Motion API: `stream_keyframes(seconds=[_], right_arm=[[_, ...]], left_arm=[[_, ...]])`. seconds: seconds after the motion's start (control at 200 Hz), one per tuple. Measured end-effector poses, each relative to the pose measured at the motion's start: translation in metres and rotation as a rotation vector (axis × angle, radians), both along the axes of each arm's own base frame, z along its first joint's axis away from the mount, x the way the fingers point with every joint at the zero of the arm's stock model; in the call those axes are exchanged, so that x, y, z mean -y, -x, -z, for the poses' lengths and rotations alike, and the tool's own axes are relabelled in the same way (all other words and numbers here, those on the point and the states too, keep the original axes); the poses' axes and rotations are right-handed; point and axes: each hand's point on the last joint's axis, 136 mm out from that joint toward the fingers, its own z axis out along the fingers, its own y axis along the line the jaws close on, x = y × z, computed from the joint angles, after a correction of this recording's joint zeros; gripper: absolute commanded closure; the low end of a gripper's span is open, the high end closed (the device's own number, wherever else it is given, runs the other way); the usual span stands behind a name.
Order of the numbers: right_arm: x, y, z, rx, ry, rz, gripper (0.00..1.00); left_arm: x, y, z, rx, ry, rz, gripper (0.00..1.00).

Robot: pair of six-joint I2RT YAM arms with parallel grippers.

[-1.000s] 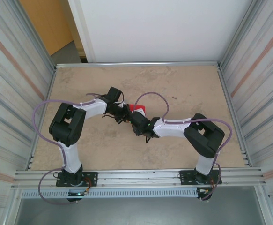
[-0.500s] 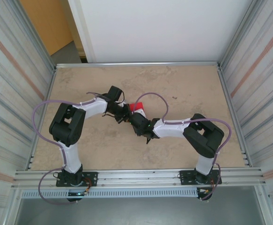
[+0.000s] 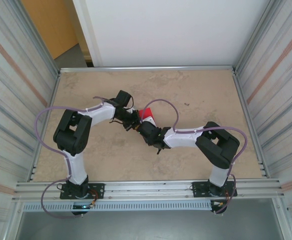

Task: Fold a paper plane with a square sheet of paper (pick it up from the middle)
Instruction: Fourth fold the wing at the center of the table.

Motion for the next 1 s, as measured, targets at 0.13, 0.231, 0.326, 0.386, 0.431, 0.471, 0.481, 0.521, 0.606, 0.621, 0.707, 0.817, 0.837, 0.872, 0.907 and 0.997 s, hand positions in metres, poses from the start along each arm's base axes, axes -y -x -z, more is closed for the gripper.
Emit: stream_keyframes(seconds=[0.13, 0.231, 0.326, 0.386, 0.431, 0.471, 0.481, 0.521, 0.606, 0.621, 0.707, 0.817, 0.837, 0.872, 0.907, 0.997], right_arm=[[0.001, 0.000, 0.001, 0.002, 0.019, -0.016, 0.74], [0.002, 0.001, 0.001, 0.003, 0.031, -0.030, 0.78], [0.002, 0.001, 0.002, 0.002, 0.041, -0.041, 0.83], [0.003, 0.002, 0.003, 0.000, 0.046, -0.048, 0.84], [0.003, 0.003, 0.004, -0.003, 0.050, -0.054, 0.84], [0.004, 0.004, 0.004, -0.007, 0.050, -0.059, 0.84], [0.004, 0.005, 0.004, -0.010, 0.049, -0.061, 0.84], [0.003, 0.006, 0.004, -0.016, 0.041, -0.067, 0.85], [0.001, 0.007, 0.002, -0.029, 0.015, -0.076, 0.85], [0.001, 0.007, 0.002, -0.032, 0.009, -0.078, 0.85], [0.000, 0.007, 0.000, -0.055, -0.031, -0.085, 0.86], [-0.001, 0.006, 0.000, -0.101, -0.096, -0.092, 0.87], [-0.002, 0.005, 0.000, -0.113, -0.110, -0.095, 0.87], [-0.002, 0.004, 0.001, -0.129, -0.131, -0.097, 0.87], [-0.003, 0.004, 0.001, -0.146, -0.152, -0.100, 0.87], [-0.005, 0.002, 0.002, -0.191, -0.206, -0.111, 0.87]], left_arm=[[0.000, -0.001, 0.001, 0.001, -0.003, 0.008, 0.92], [0.000, -0.001, 0.002, -0.004, -0.006, 0.010, 0.89], [-0.001, -0.001, 0.001, -0.007, -0.008, 0.008, 0.85], [-0.003, -0.002, 0.001, -0.008, -0.008, 0.004, 0.83], [-0.004, -0.003, 0.001, -0.008, -0.008, -0.001, 0.80], [-0.007, -0.005, 0.001, -0.006, -0.008, -0.007, 0.77], [-0.007, -0.006, 0.001, -0.006, -0.008, -0.009, 0.76], [-0.010, -0.008, 0.001, -0.006, -0.008, -0.019, 0.75], [-0.020, -0.015, 0.000, -0.007, -0.010, -0.044, 0.73], [-0.022, -0.016, -0.001, -0.004, -0.010, -0.049, 0.72], [-0.037, -0.026, -0.007, 0.014, -0.010, -0.089, 0.68], [-0.061, -0.031, -0.019, 0.054, -0.012, -0.143, 0.65], [-0.066, -0.031, -0.022, 0.062, -0.012, -0.156, 0.65], [-0.073, -0.031, -0.026, 0.076, -0.010, -0.172, 0.65], [-0.079, -0.030, -0.031, 0.093, -0.006, -0.188, 0.65], [-0.087, -0.025, -0.039, 0.133, 0.006, -0.204, 0.64]])
